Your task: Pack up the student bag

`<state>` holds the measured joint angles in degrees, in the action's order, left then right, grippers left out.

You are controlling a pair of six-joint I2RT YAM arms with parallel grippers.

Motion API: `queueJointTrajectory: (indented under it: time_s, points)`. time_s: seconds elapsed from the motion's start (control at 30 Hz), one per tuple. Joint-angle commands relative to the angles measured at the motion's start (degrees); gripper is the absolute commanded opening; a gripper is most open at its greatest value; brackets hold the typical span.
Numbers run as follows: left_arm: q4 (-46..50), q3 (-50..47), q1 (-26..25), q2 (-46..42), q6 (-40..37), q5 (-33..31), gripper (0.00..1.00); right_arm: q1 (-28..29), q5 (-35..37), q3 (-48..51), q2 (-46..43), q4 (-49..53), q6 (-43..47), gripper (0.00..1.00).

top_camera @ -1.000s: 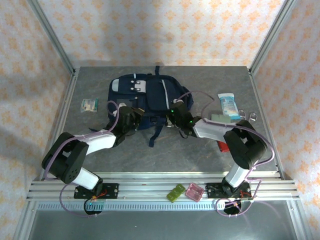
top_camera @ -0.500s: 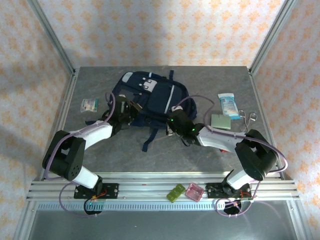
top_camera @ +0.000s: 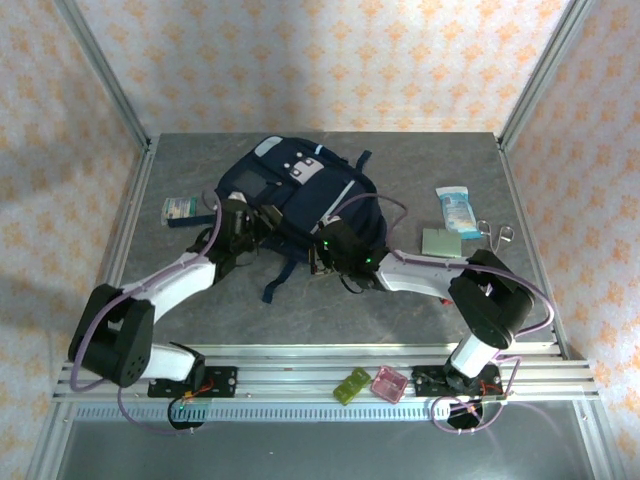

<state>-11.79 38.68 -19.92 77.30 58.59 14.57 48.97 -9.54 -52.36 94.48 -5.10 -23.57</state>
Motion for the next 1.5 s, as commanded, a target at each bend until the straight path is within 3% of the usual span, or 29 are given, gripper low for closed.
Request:
queueJointTrajectory:
  time_s: [0.0,0.13,0.4,0.47,0.53,0.57,0.83,1.17,1.27,1.47]
  points:
    - [-2.7,-2.2,-4.4,-1.0,2.8,-2.9,0.5,0.1,-0.8,-2.3,0.2,-4.3,-0.1,0.0]
    - [-5.8,-1.1,-8.5,2.2,4.1,-5.2,0.52,0.2,-1.0,-2.3,0.3,-4.6,0.1,0.0]
    - [-3.9,5.1,-9.7,11.2,2.1,-8.7,0.48,0.2,-1.4,-2.2,-0.1,-4.1,-0.1,0.0]
    - [-4.8,5.3,-9.7,12.9,2.9,-8.7,0.36,0.2,-1.5,-1.9,-0.4,-3.9,0.0,0.0]
    - [-5.7,5.8,-9.6,14.2,2.8,-8.6,0.09,0.2,-1.4,-1.9,-0.6,-2.9,0.1,0.0]
    - [-5.6,6.2,-9.5,14.6,2.6,-8.5,0.0,0.3,-1.3,-2.1,-0.8,-2.4,0.1,0.0]
    - [-4.5,5.8,-8.1,11.8,0.3,-7.7,0.0,-2.0,2.5,-1.3,-4.1,8.3,0.9,0.0]
    - [-2.5,4.1,-4.8,6.8,-3.7,-5.1,0.0,-15.1,7.5,6.9,-11.6,15.3,4.8,0.0]
    - [-2.1,5.3,-4.8,7.1,-5.3,-4.4,0.0,-15.4,9.1,7.6,-12.0,15.2,5.5,0.0]
    - [-3.0,7.4,-4.8,8.0,-5.3,0.0,0.0,-13.3,3.8,7.8,-14.9,12.6,3.8,0.0]
